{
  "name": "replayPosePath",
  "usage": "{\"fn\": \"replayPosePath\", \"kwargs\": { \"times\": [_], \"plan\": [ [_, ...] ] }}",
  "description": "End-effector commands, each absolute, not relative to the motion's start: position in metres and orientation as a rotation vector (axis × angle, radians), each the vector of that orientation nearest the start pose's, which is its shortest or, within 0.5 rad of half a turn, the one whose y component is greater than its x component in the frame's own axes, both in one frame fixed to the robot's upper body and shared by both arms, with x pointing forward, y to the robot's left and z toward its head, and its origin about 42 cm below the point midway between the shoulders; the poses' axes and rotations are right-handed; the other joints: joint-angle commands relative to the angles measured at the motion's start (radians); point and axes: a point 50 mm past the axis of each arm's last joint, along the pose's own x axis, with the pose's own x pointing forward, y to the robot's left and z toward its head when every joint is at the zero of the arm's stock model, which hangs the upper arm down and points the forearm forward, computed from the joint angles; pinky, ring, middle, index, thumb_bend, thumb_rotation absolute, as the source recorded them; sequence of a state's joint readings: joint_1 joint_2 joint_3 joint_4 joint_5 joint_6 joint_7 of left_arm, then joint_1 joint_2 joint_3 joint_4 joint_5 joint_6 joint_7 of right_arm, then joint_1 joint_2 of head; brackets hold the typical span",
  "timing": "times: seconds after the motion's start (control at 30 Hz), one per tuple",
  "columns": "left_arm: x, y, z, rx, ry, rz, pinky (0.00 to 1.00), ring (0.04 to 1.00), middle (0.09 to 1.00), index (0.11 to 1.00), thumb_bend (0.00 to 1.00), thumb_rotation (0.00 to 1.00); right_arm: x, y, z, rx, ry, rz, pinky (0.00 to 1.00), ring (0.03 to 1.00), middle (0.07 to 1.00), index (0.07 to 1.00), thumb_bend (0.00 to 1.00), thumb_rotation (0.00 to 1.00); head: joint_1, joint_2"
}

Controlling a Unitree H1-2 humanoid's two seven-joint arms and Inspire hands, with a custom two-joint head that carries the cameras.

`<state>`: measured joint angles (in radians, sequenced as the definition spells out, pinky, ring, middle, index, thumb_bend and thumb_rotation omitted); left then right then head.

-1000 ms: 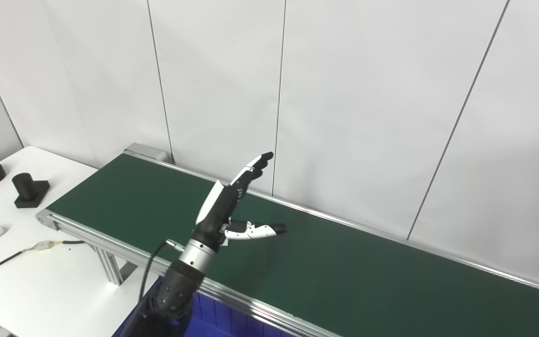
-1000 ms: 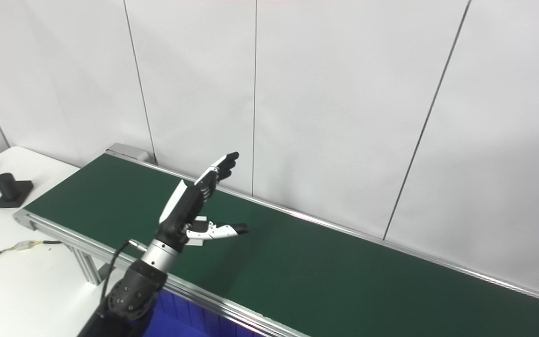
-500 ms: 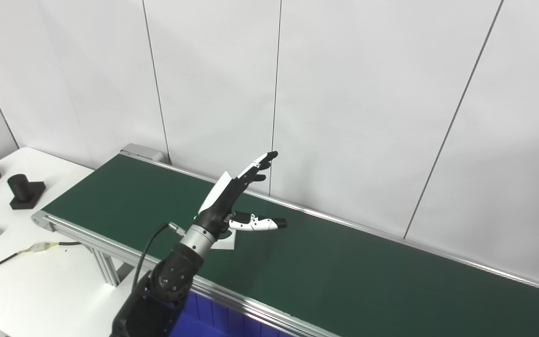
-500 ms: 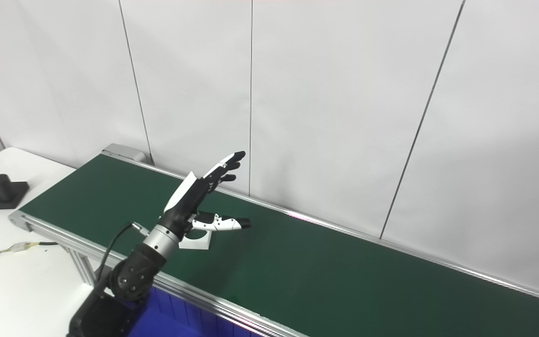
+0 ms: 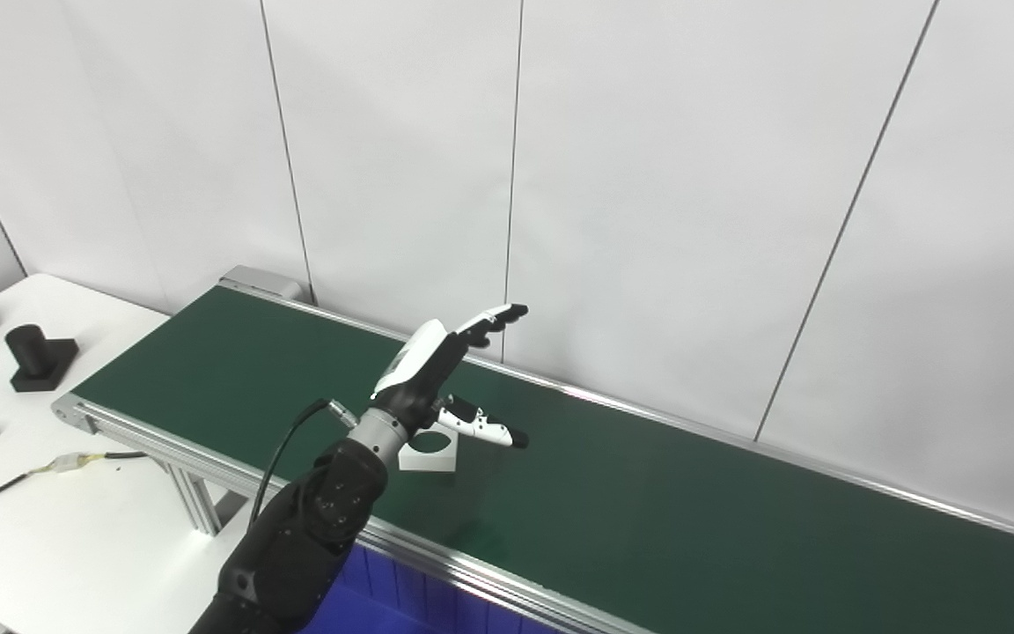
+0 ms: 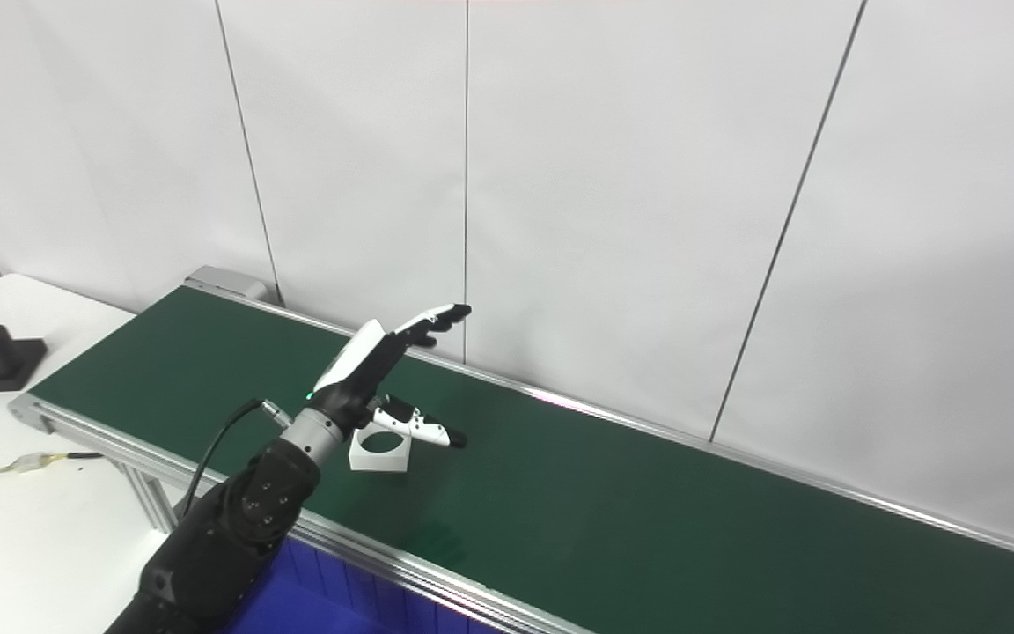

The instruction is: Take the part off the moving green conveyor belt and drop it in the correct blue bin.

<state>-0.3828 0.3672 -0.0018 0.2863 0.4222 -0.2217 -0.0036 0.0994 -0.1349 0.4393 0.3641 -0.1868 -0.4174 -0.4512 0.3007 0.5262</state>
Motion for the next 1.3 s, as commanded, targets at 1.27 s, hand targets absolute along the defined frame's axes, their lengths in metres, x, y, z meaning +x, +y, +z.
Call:
{"fn": "replayPosePath", "kwargs": {
  "times": [1.27],
  "plan": [
    [0.462, 0.32, 0.123, 1.127, -0.07, -0.118, 1.0, 1.0, 0.963, 0.867, 0.94, 0.1, 0.21, -0.175, 0.009, -0.24, -0.095, 0.071, 0.59, 0.712, 0.784, 0.804, 0.57, 0.0, -0.042, 0.004]
  ]
}}
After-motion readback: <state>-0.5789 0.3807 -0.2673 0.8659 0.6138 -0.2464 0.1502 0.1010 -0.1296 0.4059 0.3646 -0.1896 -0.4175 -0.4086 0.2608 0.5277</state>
